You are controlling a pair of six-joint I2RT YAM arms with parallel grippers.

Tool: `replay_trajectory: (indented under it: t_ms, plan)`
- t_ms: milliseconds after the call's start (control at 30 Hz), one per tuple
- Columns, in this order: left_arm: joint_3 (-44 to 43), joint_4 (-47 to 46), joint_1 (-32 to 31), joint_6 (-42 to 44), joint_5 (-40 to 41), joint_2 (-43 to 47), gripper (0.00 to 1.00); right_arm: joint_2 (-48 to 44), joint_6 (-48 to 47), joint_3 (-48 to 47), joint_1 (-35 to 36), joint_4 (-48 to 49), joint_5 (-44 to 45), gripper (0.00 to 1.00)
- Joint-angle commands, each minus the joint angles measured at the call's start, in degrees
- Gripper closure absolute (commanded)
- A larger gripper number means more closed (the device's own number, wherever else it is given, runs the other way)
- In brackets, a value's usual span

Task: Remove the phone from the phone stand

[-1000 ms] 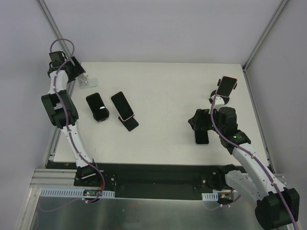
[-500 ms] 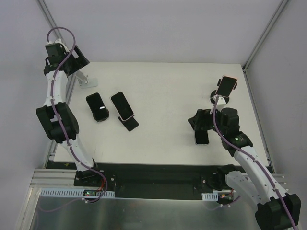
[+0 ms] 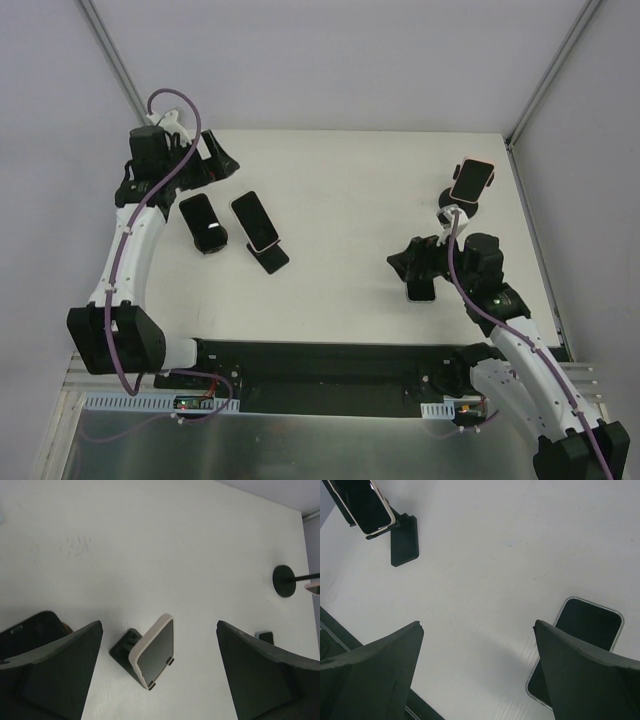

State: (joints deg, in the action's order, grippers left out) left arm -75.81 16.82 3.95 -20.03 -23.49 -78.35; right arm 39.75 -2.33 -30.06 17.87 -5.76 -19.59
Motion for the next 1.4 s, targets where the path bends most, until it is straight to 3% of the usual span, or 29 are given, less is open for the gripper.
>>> replay_trajectory:
  t_ms: [0,300,600,933,1067,1367]
  plan:
    - [8.63,0.06,-0.96,0.87,-2.79,7.67,0.05,-1.07,0.66,0.88,0.5,3.74,-4.31,0.04]
    - [18.67,-3.09,-1.66,0.96,-6.66,12.16,0.07,-1.51,2.15,2.56,1.12,5.41,-7.12,0.04]
    - [20.53,-11.01,-1.66,-2.9,-7.1,6.55,0.17,-0.11,4.7,2.47,1.47,9.01,-7.47,0.04]
    - [21.49,-16.29,-1.66,-3.52,-10.0,1.45,0.37,1.65,4.44,1.33,1.64,9.45,-8.09,0.04]
    - [22.11,-18.31,-1.66,-3.96,-12.72,0.74,0.4,3.31,4.26,0.62,1.64,10.06,-8.18,0.04]
    - [22.72,-18.49,-1.66,-3.08,-15.28,2.32,0.69,5.16,4.61,0.36,1.82,12.17,-8.79,0.04]
